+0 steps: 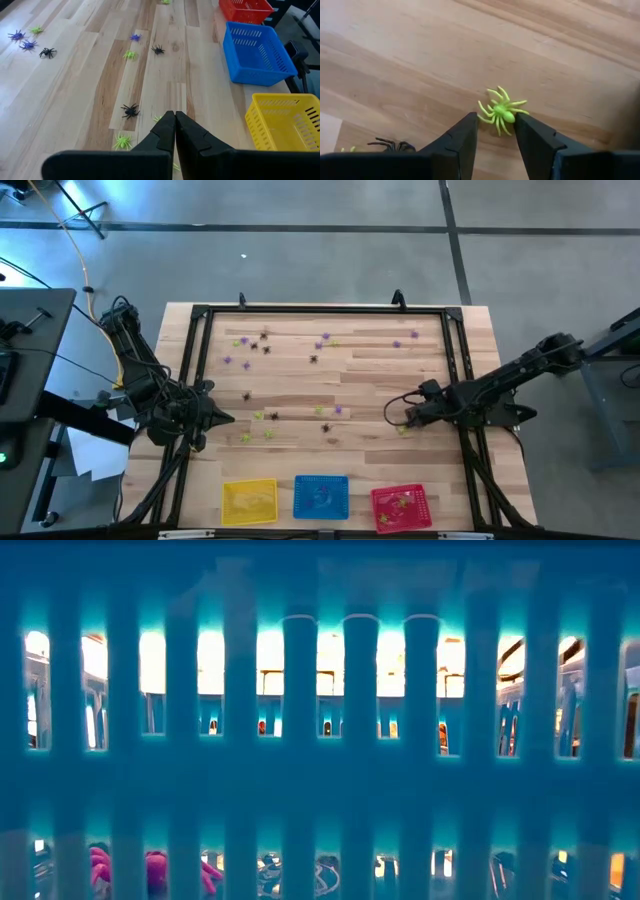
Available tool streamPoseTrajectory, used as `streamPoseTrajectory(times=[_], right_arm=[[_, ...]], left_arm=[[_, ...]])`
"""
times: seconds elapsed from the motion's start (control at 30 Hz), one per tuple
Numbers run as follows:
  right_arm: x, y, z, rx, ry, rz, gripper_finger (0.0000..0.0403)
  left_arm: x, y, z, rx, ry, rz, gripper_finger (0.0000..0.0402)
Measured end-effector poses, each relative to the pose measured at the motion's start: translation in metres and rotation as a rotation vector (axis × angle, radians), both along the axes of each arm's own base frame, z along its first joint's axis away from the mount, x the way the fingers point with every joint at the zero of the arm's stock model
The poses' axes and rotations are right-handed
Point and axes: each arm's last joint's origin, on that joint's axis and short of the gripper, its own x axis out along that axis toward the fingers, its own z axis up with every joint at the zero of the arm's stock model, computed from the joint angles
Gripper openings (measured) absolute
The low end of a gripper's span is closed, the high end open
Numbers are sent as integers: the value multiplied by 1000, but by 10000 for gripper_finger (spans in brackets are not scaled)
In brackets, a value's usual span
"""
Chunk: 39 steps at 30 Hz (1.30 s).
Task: Sort Halloween decoration
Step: Put the green spider toy into the red bin
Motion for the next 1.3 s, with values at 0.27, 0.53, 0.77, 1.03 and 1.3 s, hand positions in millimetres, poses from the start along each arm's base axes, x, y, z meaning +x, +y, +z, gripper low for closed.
streamPoseTrajectory(times=[0.27, 0.53, 0.77, 1.03, 1.3], right_arm=[[3, -2, 0, 35, -13, -31, 43], [5, -1, 5, 60, -9, -43, 3], [20, 5, 40, 80, -6, -14, 2], [58, 42, 108, 180, -330, 79, 1], [100, 124, 161, 220, -480, 226, 0]], left_arm=[[0, 0, 0, 0, 0, 0, 0], [0, 0, 0, -1, 0, 1, 0], [0, 0, 0, -1, -1, 1, 0], [0, 0, 0, -15, 0, 11, 0], [0, 0, 0, -16, 0, 10, 0]])
